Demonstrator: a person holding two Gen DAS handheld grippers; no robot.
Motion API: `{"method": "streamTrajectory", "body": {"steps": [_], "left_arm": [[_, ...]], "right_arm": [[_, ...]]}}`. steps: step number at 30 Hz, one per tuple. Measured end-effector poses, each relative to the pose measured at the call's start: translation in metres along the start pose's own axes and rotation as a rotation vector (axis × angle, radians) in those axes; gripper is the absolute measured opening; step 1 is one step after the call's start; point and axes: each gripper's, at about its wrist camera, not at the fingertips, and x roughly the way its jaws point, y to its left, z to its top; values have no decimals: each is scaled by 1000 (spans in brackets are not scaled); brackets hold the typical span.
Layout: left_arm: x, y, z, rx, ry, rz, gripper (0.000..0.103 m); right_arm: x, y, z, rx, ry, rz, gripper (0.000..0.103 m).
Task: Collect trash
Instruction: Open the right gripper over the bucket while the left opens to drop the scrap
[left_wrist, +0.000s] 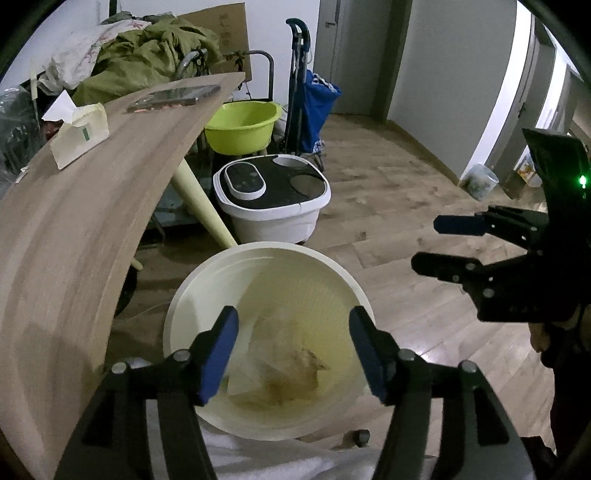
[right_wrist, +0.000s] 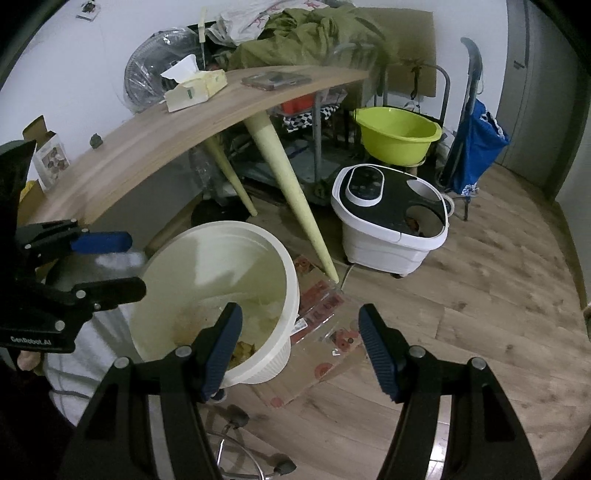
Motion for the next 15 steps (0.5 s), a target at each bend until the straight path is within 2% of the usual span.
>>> {"method": "streamTrajectory", "body": {"steps": [8,15], "left_arm": [[-28,4,-4,-1,-62,28,64],[-67,23,-15,-68,-137,76,65]], "right_arm": [[-9,16,7,-27,-18,-3,64],[-15,42,21,-90,-45,26,64]]}}
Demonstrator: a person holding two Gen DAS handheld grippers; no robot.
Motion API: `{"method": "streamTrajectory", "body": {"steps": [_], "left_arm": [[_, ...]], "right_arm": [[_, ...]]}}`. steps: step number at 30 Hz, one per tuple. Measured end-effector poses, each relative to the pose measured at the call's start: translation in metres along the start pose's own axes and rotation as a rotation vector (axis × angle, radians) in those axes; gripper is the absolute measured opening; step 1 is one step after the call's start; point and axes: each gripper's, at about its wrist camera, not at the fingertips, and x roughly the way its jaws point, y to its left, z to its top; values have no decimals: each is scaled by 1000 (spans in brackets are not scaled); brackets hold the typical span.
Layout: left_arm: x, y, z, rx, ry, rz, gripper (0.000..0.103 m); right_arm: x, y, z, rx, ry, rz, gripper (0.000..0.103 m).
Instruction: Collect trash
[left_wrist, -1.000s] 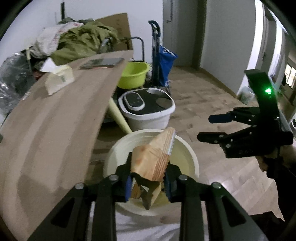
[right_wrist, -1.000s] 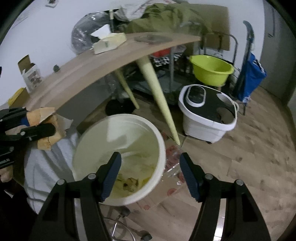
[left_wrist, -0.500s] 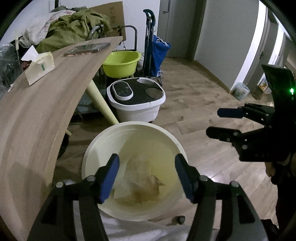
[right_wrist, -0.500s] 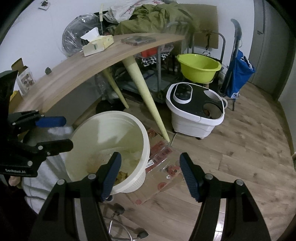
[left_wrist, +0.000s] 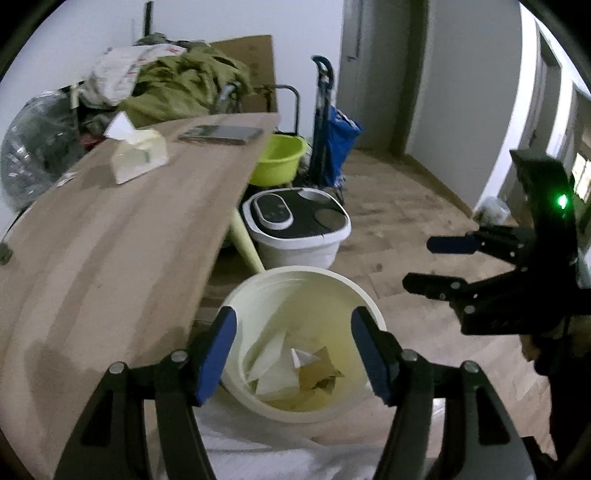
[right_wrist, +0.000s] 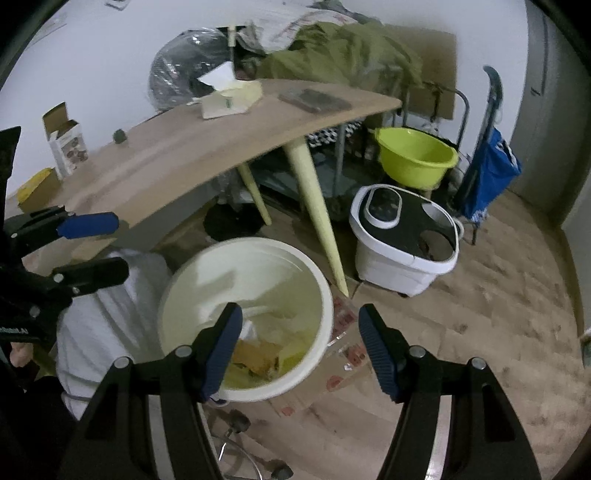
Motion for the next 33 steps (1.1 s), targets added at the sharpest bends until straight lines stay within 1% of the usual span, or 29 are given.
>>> {"method": "streamTrajectory", "body": {"steps": [4,10,11,12,13,17,21,24,25,27,29,32,33], "left_arm": [[-22,12,-4,-37,-40,41,66],[-50,36,-12,-104,-96,91,67],[-56,41,-15,-119,-108,108,68],[-59,42,-16,-125,-112,121,68],[-64,47,-18,-135,-116,141,68],[-82,60,-24,-175,-135,214,68],[-101,69,-30,-220,-164,273,70],[-116,73,-34,-249,-199,315,74],[-119,72,-34,-254,-206,327,75],[-126,72,-36,-263,-220,348,80],[-137,73,-38,-278,-248,372,83],[-148,72,-40,-294,-272,397,85],[-153,71,-40,-295,-283,418,86]], "right_arm": [[1,17,11,-32,-13,19,64],[1,39,28,-78,-45,76,64],[1,42,31,-82,-50,84,65],[2,46,34,-88,-55,96,69],[1,51,36,-93,-61,105,71],[0,65,47,-128,-80,144,74],[-1,77,57,-171,-95,168,75],[-7,84,67,-198,-118,187,75],[-10,87,71,-210,-128,191,79],[-15,88,75,-224,-144,197,82],[-21,91,81,-241,-157,207,82],[-30,97,89,-271,-172,221,83],[-33,99,91,-280,-177,223,83]]}}
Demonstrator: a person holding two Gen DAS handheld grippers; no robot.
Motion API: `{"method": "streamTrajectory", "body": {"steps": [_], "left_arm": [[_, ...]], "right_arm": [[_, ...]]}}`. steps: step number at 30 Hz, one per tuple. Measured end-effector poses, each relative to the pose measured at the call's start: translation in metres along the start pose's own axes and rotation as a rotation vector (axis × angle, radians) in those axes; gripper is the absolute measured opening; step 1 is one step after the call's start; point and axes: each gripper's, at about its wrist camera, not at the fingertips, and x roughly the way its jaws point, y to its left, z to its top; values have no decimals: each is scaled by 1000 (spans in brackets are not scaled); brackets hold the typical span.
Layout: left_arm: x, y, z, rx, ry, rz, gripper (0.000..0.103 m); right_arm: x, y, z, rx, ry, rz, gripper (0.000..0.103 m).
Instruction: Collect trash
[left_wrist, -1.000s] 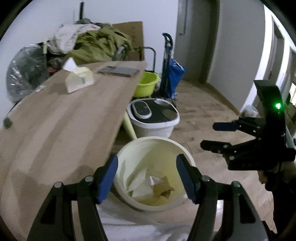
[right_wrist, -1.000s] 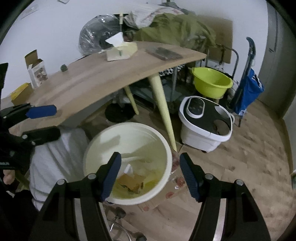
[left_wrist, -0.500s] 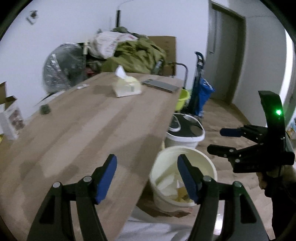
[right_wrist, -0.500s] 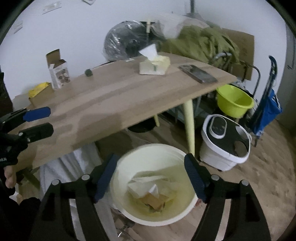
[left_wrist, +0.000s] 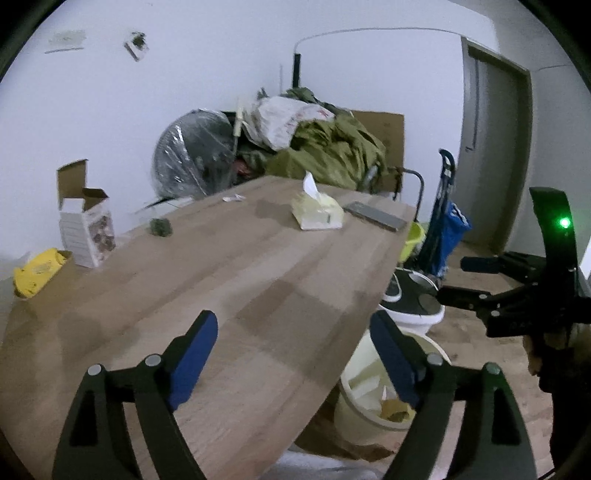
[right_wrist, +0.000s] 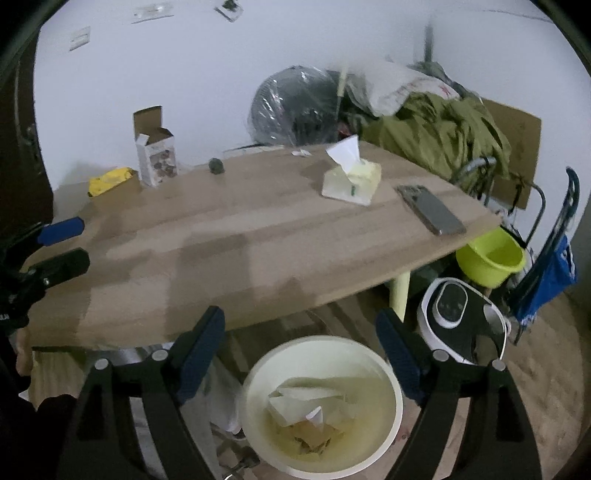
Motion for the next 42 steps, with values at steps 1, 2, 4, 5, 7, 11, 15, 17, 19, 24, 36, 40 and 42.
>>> {"method": "streamTrajectory", "body": {"steps": [1,2,4,5,7,11,15,17,19,24,36,40,42], "left_arm": [[-4,0,0,1,-11,15,86],[-8,-1,1,2,-24,28,88],[-18,2,1,-1,-55,49,91],[-20,2,1,-2,-64,52,93],[-24,3,1,7,-87,70,95],[-26,3,0,23,-90,109,97],[-32,4,0,12,-131,111,97],[-35,3,0,11,-146,113,97],[-36,1,-1,9,-161,113,97],[-32,0,-7,-4,-161,88,97],[-23,6,-14,-36,-150,79,97],[-23,5,-14,-34,-150,80,97],[-23,6,-15,-38,-152,83,97]], "right_arm": [[-3,2,3,-13,-6,4,83],[-5,4,6,-25,-12,8,83],[-9,7,12,-46,-22,12,85],[-12,9,15,-55,-28,14,85],[-18,12,20,-71,-45,21,87],[-27,17,26,-87,-66,31,88],[-34,18,27,-97,-81,35,88],[-35,17,27,-96,-84,28,88],[-35,15,25,-91,-83,25,88],[-30,13,18,-89,-67,23,88],[-19,19,11,-114,-42,24,88],[-17,20,11,-113,-34,20,88],[-16,20,11,-113,-32,18,88]]}}
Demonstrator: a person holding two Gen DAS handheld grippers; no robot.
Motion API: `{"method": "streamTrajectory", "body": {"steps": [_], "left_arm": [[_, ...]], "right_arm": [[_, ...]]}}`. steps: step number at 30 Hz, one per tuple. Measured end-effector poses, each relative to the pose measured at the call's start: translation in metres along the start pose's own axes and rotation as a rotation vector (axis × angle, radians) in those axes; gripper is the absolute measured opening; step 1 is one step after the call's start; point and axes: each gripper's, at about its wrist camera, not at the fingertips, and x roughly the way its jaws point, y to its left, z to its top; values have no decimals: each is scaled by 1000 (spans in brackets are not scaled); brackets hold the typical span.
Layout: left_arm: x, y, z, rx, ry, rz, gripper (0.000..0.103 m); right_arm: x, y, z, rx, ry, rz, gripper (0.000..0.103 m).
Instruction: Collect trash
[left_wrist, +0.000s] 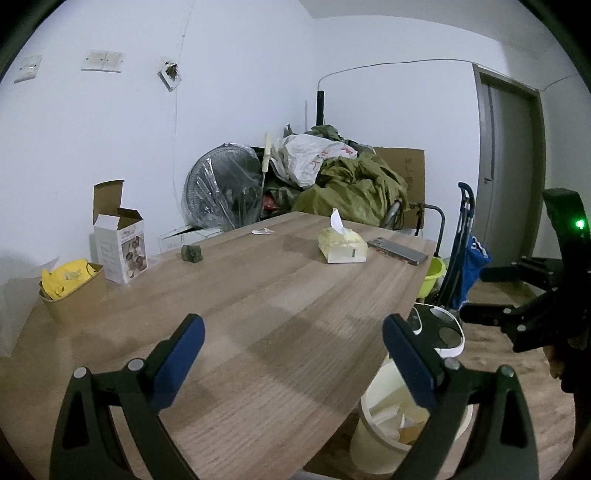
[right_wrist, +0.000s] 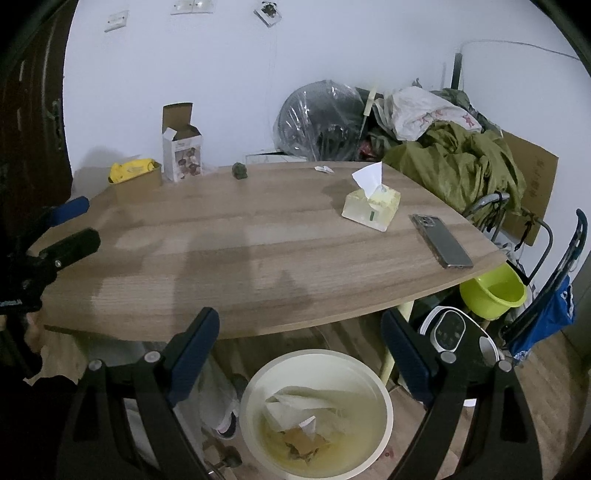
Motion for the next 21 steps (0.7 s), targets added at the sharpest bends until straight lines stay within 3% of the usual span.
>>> {"method": "streamTrajectory", "body": {"steps": [21], "left_arm": [[1,8,-1,-7,0,7,97]], "right_arm": [[2,0,1,-4,0,7,88]]}}
